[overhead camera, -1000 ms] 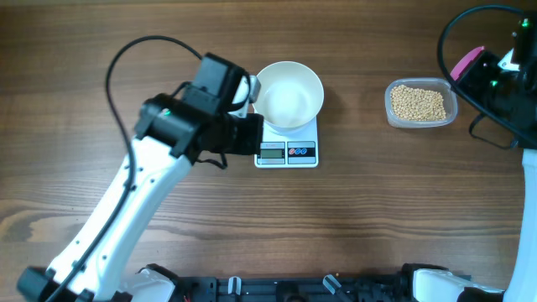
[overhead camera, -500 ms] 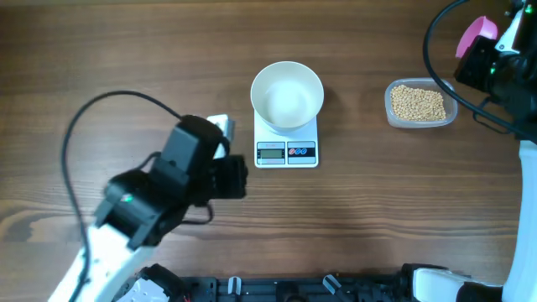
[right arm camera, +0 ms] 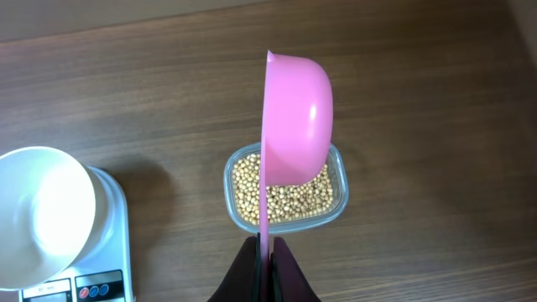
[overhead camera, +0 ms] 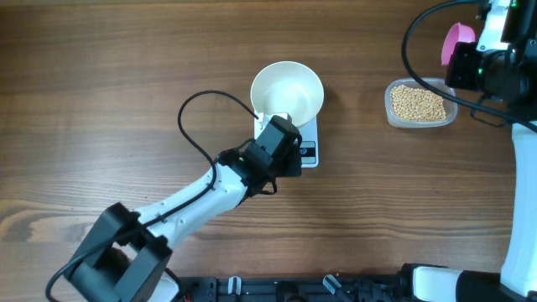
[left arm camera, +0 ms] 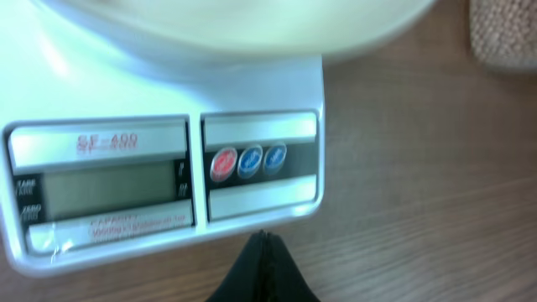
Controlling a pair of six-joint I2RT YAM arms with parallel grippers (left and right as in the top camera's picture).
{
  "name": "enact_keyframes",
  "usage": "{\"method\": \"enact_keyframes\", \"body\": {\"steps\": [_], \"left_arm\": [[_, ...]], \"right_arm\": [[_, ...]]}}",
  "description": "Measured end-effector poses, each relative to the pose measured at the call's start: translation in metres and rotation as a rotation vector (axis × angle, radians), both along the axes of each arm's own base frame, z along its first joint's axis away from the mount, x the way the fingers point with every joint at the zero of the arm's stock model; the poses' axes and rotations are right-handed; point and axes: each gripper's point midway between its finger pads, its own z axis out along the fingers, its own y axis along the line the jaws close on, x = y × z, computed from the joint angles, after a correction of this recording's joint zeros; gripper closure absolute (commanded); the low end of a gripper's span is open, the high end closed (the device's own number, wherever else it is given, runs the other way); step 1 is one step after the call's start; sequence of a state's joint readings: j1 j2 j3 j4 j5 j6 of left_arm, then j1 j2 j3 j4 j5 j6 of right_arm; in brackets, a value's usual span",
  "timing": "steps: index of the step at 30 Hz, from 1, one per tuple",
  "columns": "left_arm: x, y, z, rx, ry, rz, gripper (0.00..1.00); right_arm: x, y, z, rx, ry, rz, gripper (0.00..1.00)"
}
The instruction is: Scoop item into bowl and weigh 150g on scale
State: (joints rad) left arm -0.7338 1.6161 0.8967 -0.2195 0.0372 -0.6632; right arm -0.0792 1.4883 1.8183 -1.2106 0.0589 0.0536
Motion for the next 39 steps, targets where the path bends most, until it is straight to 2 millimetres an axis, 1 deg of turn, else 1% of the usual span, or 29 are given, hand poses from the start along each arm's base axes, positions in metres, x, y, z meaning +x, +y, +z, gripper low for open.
{"method": "enact_keyframes", "body": {"steps": [1, 3, 4, 6, 9, 11, 14, 15, 21, 24, 27, 30, 32, 39], "left_arm": [[0.005, -0.001, -0.003, 0.002, -0.016, 0.011, 0.96], [0.008, 0.002, -0.012, 0.029, -0.015, 0.025, 0.96], [0.011, 0.002, -0.013, 0.031, -0.024, 0.031, 0.96], [0.016, 0.001, -0.011, 0.026, -0.047, 0.039, 0.96], [0.025, -0.003, -0.003, 0.002, -0.093, 0.052, 0.96], [0.026, -0.002, -0.008, 0.017, -0.089, 0.058, 0.96], [0.023, 0.0, -0.026, 0.048, -0.057, 0.057, 0.96], [0.023, 0.001, -0.029, 0.052, -0.052, 0.056, 0.96], [0.024, 0.0, -0.029, 0.05, -0.054, 0.057, 0.96], [0.024, 0.0, -0.033, 0.054, -0.051, 0.056, 0.96], [0.028, -0.004, -0.033, 0.039, -0.067, 0.058, 0.96], [0.029, -0.004, -0.037, 0.046, -0.064, 0.059, 0.96], [0.028, -0.003, -0.045, 0.057, -0.052, 0.059, 0.96], [0.031, -0.001, -0.044, 0.066, -0.069, 0.071, 0.96]], "right_arm": [[0.001, 0.0, 0.001, 0.0, -0.004, 0.004, 0.96], [0.003, 0.001, 0.002, 0.002, -0.014, 0.006, 0.96], [0.003, 0.001, 0.003, 0.001, -0.017, 0.006, 0.96], [0.005, 0.001, 0.004, 0.001, -0.028, 0.006, 0.96], [0.009, 0.0, 0.007, -0.001, -0.046, 0.006, 0.96], [0.009, 0.0, 0.007, -0.001, -0.047, 0.006, 0.96], [0.009, 0.0, 0.008, 0.0, -0.048, 0.006, 0.96], [0.009, 0.0, 0.008, -0.001, -0.048, 0.006, 0.95], [0.009, 0.0, 0.008, 0.0, -0.048, 0.006, 0.96], [0.009, 0.0, 0.008, 0.005, -0.049, 0.0, 0.95], [0.009, 0.0, 0.008, 0.007, -0.05, -0.003, 0.96], [0.009, 0.0, 0.008, 0.007, -0.05, -0.003, 0.96], [0.009, 0.0, 0.008, 0.007, -0.05, -0.003, 0.96], [0.009, 0.0, 0.008, 0.007, -0.05, -0.003, 0.96]]}}
